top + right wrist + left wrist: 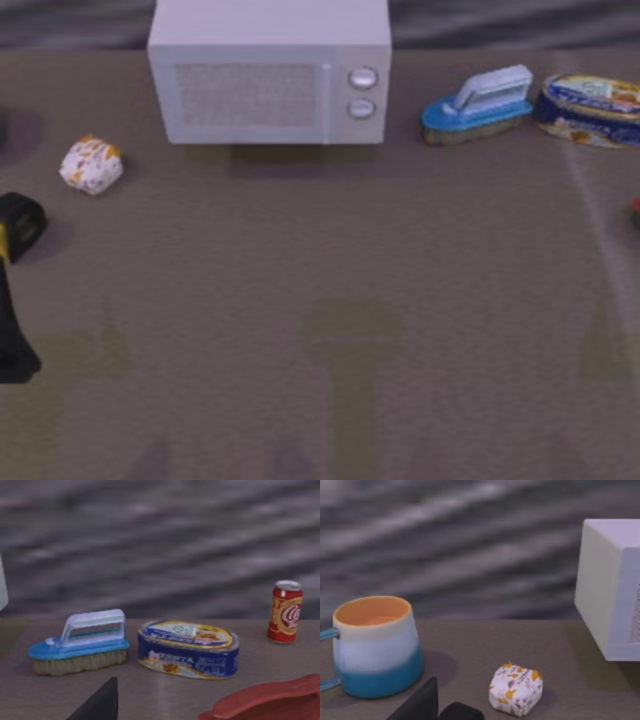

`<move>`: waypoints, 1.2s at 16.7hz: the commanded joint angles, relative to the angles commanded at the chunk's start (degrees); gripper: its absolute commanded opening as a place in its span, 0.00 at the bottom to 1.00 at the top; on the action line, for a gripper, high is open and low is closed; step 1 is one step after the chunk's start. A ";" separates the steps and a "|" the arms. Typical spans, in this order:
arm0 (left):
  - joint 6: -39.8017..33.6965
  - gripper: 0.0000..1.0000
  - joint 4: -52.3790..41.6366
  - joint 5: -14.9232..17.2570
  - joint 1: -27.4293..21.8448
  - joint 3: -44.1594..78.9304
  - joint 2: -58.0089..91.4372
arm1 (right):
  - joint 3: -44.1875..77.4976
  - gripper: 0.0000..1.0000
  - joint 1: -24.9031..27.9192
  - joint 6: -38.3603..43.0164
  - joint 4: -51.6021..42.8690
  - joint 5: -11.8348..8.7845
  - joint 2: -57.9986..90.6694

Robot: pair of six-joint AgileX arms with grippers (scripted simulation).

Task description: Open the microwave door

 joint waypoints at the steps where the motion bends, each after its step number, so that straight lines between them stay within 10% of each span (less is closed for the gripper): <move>1: 0.00 1.00 0.00 0.00 0.00 0.00 0.00 | 0.00 1.00 0.00 0.00 0.00 0.00 0.00; 9: -2.20 1.00 -9.88 -0.69 -4.21 14.71 14.95 | 0.00 1.00 0.00 0.00 0.00 0.00 0.00; 20: -13.16 1.00 -46.82 -6.85 -19.63 71.52 74.32 | 0.00 1.00 0.00 0.00 0.00 0.00 0.00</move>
